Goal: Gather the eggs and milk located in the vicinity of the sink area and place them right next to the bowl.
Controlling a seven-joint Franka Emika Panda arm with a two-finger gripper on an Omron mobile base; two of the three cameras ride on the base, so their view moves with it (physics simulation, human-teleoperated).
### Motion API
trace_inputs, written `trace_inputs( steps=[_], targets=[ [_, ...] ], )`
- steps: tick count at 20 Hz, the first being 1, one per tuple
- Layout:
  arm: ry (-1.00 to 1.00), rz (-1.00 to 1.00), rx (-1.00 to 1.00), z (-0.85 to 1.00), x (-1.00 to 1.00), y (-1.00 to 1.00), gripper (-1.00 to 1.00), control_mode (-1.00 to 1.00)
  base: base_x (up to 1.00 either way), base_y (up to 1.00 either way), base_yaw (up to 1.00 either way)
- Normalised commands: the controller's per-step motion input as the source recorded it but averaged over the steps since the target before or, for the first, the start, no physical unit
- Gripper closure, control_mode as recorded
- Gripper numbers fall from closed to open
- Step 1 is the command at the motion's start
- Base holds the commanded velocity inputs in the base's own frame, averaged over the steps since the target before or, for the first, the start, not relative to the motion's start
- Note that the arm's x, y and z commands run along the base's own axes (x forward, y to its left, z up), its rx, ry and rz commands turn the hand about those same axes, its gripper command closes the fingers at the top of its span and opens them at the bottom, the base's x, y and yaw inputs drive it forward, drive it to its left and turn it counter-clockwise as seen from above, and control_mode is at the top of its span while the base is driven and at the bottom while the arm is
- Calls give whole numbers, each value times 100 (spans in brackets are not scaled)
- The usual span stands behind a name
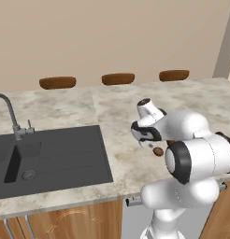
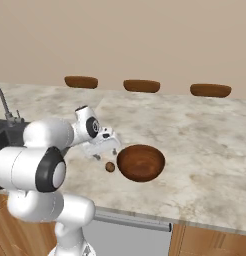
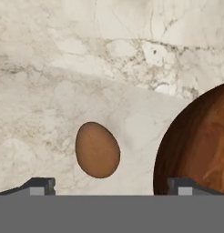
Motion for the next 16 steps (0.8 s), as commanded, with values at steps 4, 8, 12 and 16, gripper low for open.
trace_inputs(
  steps=[4,8,12,16],
  targets=[
    [-7,4,0,42,-27,17,-100,-100,0,0,0],
    [-15,0,17,27,-44,-29,-100,-100,0,0,0],
    [-10,0,24,56,-21,-31,-100,-100,0,0,0],
    [8,0,19,66,-25,-26,-100,-100,0,0,0]
  ],
)
